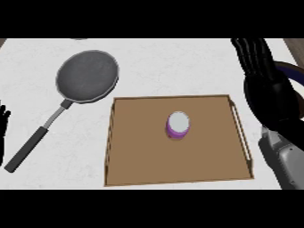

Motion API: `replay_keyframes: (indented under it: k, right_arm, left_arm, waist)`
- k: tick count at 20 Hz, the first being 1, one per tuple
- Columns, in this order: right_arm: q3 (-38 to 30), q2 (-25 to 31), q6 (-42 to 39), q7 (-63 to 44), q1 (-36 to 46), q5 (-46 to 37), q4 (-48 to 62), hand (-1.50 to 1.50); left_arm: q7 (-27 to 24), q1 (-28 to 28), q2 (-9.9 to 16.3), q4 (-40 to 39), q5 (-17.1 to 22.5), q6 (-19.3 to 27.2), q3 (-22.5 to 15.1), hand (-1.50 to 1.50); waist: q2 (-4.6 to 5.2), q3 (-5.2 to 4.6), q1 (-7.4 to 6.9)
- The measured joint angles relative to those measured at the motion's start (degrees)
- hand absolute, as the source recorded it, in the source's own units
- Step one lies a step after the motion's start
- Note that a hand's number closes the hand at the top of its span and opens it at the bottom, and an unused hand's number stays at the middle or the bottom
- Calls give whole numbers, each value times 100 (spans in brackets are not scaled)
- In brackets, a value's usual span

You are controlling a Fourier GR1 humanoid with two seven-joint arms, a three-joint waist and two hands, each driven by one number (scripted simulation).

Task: Pick the can from the tray and place it in the plate

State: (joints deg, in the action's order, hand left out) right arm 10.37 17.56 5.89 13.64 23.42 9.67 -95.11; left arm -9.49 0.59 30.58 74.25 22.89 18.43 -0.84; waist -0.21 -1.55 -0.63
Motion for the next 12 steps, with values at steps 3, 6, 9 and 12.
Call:
replay_keyframes:
  k: [3,6,9,12]
  right_arm:
    - [56,-233,244,-488,11,11,37,150]
    - [188,-684,813,-1222,-57,4,103,150]
    - [429,300,879,-1493,-177,-1191,524,150]
    - [684,553,1503,-1890,-423,-2273,755,150]
  left_arm:
    - [177,61,-163,27,-134,58,-227,0]
    - [501,140,-298,141,-329,95,-633,0]
    - [615,92,-355,131,-351,49,-782,0]
    - [773,59,-476,143,-384,39,-975,0]
  waist:
    - [6,81,47]
    - [2,119,112]
    - [-4,12,316]
    - [-22,53,376]
